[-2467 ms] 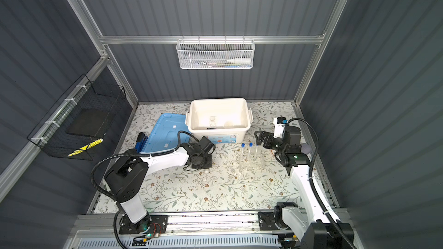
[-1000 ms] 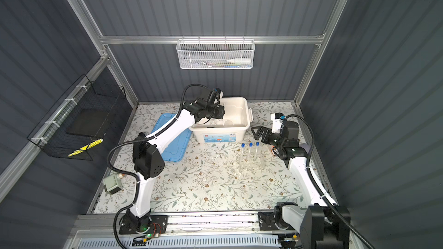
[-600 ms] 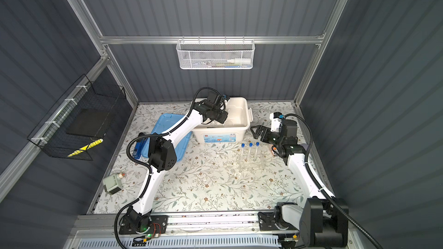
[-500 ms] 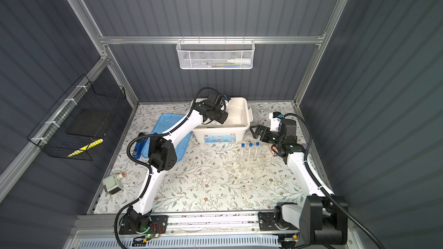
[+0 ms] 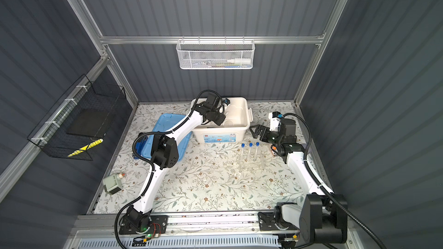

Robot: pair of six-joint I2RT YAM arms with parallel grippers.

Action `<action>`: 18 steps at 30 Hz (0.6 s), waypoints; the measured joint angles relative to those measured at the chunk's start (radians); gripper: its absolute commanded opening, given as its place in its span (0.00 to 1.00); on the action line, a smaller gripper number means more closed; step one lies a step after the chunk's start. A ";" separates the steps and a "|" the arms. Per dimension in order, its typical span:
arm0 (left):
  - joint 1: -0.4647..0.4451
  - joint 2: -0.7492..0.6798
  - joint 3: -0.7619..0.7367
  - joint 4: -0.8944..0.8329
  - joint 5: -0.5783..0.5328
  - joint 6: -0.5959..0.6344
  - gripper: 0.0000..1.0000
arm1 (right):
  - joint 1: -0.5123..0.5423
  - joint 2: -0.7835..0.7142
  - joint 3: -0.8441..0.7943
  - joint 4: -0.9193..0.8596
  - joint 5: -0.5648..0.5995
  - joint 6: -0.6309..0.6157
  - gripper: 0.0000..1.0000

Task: Organize the chemistry lab equipment
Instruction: 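Lower the white rod into the bin and open the left gripper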

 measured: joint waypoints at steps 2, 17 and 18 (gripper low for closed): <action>0.002 0.006 0.000 -0.003 0.004 0.010 0.17 | 0.000 0.000 0.000 0.000 0.000 0.000 0.99; 0.002 0.007 -0.003 -0.002 0.030 0.009 0.49 | 0.001 -0.025 0.000 -0.011 0.027 -0.009 0.99; 0.002 0.007 -0.005 0.002 0.029 0.009 0.53 | 0.001 -0.029 0.000 -0.013 0.030 -0.011 0.99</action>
